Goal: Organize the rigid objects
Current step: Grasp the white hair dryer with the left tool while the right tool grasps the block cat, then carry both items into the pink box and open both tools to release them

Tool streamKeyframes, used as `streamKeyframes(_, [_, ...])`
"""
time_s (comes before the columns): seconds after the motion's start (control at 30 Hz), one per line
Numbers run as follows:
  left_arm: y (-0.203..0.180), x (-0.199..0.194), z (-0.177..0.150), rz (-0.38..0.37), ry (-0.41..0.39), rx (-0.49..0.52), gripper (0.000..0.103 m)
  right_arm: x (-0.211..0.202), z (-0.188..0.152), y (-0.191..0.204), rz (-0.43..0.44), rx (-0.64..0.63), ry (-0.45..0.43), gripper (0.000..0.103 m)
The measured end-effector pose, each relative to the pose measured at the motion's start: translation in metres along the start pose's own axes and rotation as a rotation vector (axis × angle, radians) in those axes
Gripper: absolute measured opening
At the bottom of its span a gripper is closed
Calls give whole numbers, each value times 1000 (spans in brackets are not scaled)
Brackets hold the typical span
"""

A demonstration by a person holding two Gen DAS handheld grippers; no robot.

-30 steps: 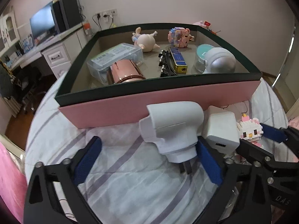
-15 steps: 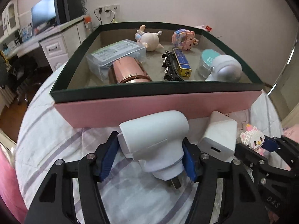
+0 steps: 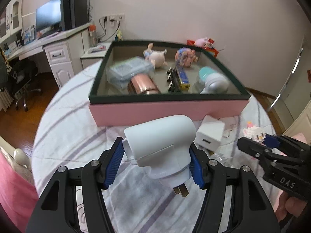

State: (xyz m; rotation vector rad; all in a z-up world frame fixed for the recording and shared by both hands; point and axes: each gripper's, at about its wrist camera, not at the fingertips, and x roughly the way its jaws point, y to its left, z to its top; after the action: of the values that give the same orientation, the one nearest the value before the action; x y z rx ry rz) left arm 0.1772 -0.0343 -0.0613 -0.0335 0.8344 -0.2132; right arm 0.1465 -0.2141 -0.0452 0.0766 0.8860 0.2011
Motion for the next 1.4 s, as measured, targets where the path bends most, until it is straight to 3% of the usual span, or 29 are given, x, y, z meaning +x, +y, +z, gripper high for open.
streamKeyframes(0.3, [12, -39, 17, -12, -74, -9, 63, -27, 22, 14, 65, -12, -65, 47])
streamKeyframes(0.6, [14, -48, 78, -18, -170, 15, 63, -40, 86, 16, 97, -48, -168, 47])
streamKeyframes(0.93, [-1, -4, 137, -16, -184, 25, 63, 2, 143, -7, 86, -11, -167, 47])
streamKeyframes(1.4, [-14, 81, 155, -14, -93, 17, 63, 93, 162, -39, 45, 41, -45, 47])
